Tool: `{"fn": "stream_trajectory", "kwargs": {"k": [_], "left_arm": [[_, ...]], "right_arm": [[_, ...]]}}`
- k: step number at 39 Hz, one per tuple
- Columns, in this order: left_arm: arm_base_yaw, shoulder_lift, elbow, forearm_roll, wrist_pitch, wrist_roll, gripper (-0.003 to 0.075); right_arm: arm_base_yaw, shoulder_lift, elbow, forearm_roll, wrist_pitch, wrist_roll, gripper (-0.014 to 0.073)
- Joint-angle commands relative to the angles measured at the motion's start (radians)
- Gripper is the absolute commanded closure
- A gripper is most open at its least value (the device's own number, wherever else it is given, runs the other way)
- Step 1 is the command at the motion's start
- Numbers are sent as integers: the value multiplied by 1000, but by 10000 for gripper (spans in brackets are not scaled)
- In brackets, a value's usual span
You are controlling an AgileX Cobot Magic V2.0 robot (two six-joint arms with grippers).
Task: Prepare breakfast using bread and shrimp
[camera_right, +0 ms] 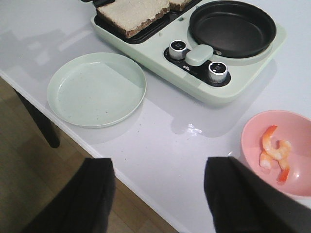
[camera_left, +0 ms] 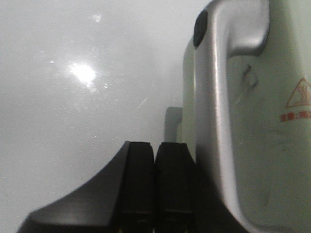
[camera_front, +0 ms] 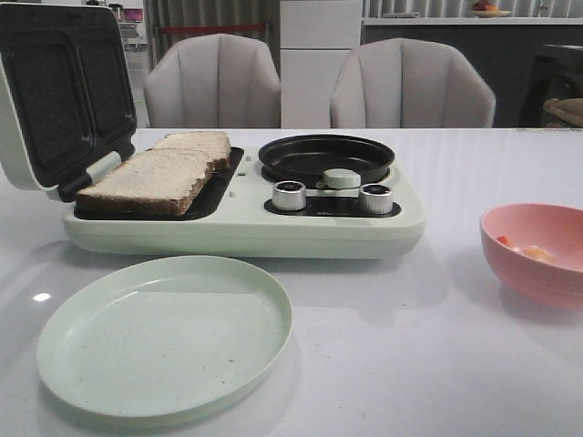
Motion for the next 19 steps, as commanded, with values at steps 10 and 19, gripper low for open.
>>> {"fn": "stream_trajectory", "kwargs": {"k": [10,19], "left_arm": [[-138,-85,-36,-44,23,58,622],[-212,-217,54,-106,23,160,622]], "right_arm": [[-2,2,-27,-3,-71,-4,85],[-2,2,-27,-3,-71,-4,85]]}}
